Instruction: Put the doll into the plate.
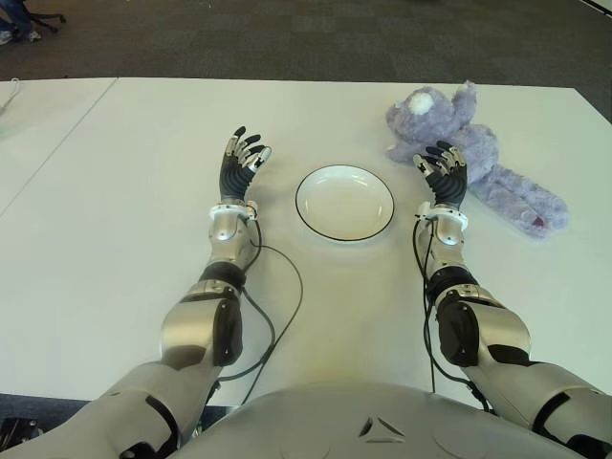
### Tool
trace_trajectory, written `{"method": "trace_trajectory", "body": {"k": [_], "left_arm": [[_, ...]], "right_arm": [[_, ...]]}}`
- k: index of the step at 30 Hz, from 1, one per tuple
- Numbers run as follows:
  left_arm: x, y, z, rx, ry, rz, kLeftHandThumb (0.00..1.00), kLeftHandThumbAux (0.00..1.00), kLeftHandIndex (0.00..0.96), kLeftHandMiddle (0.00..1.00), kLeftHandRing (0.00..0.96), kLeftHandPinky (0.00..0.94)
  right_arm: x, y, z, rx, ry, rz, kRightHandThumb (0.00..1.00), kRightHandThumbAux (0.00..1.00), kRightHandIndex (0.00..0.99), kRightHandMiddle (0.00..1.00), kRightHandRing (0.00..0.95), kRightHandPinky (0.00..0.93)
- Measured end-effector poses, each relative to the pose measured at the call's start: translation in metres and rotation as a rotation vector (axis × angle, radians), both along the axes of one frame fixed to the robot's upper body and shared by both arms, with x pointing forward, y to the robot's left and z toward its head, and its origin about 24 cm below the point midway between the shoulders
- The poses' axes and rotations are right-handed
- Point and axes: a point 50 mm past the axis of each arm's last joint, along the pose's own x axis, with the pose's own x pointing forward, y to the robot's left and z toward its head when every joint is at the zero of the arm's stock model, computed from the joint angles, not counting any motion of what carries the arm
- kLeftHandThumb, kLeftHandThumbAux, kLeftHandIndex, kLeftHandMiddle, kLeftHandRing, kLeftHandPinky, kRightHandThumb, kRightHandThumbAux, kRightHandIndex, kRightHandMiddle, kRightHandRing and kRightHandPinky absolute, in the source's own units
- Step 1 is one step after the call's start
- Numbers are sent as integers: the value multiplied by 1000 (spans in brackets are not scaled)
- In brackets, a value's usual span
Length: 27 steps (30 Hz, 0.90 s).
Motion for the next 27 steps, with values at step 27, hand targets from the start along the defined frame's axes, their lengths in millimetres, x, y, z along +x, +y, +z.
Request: {"method": "trace_trajectory", "body": {"k": [27], "left_arm": [[0, 0, 0, 0, 0, 0, 53, 642, 108, 234, 268, 297]], "right_arm": [[0, 0, 0, 0, 0, 1, 201, 832, 238, 317, 352, 356]]}}
